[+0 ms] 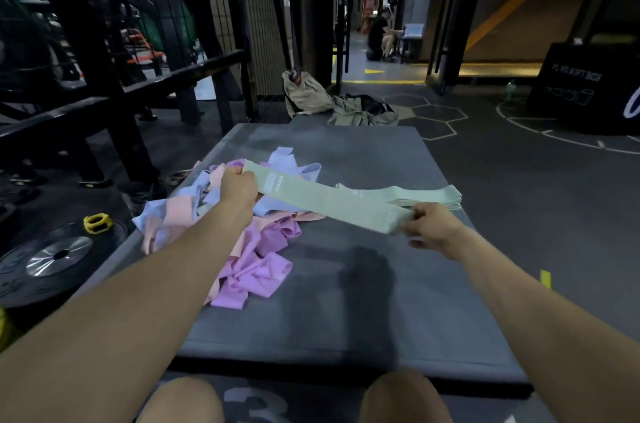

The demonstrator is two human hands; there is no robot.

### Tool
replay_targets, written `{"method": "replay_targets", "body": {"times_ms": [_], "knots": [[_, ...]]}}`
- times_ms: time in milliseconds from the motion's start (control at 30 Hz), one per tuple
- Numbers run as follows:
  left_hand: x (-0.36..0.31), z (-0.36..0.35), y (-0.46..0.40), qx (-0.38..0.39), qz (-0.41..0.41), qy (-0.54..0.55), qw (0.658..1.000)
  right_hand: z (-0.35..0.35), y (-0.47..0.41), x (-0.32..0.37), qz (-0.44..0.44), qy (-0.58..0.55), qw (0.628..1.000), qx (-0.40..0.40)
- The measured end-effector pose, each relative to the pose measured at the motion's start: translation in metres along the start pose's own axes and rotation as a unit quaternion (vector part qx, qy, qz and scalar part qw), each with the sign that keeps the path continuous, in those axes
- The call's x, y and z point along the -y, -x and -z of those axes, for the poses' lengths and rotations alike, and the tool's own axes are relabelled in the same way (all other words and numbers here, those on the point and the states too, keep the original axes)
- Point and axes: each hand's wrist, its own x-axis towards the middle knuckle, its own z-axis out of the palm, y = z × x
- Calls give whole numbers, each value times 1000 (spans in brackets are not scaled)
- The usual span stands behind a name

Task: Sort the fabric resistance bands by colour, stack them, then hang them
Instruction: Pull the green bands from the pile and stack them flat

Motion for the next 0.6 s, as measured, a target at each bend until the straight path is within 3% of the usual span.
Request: {"method": "replay_targets", "body": {"times_ms": [200, 400, 600], "knots": [[23, -55, -8, 16, 15, -57, 998, 33, -48, -17, -21, -154, 969, -190], [38, -120, -39, 29, -6, -130, 991, 84, -102, -21, 21, -36, 948, -317], [48, -167, -66, 32, 6, -175, 984, 110, -146, -26, 48, 103, 940, -321]]}}
